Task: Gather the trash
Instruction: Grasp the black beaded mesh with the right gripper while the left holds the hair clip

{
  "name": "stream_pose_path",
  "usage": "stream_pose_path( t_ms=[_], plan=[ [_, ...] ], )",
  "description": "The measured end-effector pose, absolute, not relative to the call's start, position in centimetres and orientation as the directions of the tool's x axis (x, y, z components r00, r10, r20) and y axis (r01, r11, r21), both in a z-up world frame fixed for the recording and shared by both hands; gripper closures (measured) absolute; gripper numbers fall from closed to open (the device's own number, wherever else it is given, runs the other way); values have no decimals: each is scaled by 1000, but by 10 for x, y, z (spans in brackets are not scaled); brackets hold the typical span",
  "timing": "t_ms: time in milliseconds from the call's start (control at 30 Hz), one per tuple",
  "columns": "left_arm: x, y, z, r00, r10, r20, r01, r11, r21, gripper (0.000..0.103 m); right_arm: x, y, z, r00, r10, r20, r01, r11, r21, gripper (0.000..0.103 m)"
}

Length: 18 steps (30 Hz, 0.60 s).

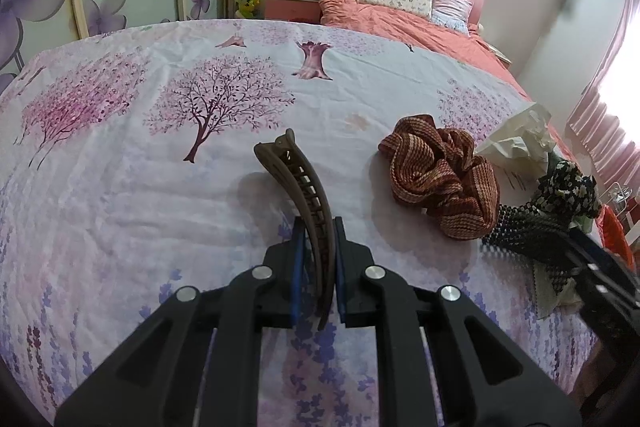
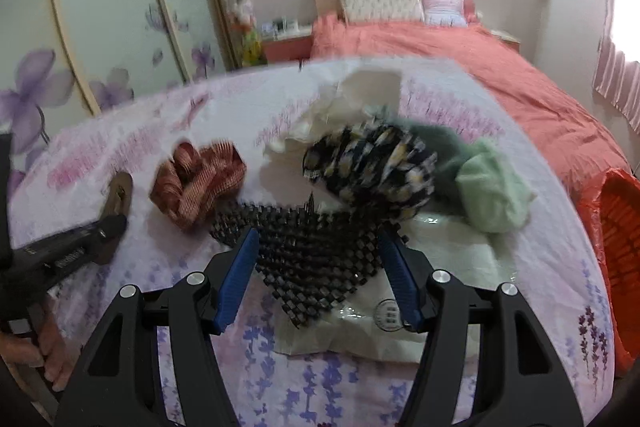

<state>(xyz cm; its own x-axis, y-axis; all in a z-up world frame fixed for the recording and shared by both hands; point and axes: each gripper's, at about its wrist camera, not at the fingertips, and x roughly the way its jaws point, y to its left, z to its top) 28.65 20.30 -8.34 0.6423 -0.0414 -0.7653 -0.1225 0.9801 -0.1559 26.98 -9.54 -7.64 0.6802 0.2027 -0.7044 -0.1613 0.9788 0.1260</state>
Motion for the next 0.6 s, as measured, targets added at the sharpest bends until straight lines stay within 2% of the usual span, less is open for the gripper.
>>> stream_pose_path(
  t_ms=[100,300,600],
  plan=[
    [286,203,-83,642,-43,-765,-122,980,-157,89,270,-98,-77,678,209,-705,-155,978,140,57],
    [286,206,-83,646,-56,-761,-123,977,-176,89,261,-97,-70,695,224,-683,-187,974,130,89],
    [278,203,-71,661,-51,-748,-118,978,-170,92,239,-112,-30,749,314,-584,-242,949,200,92]
  ],
)
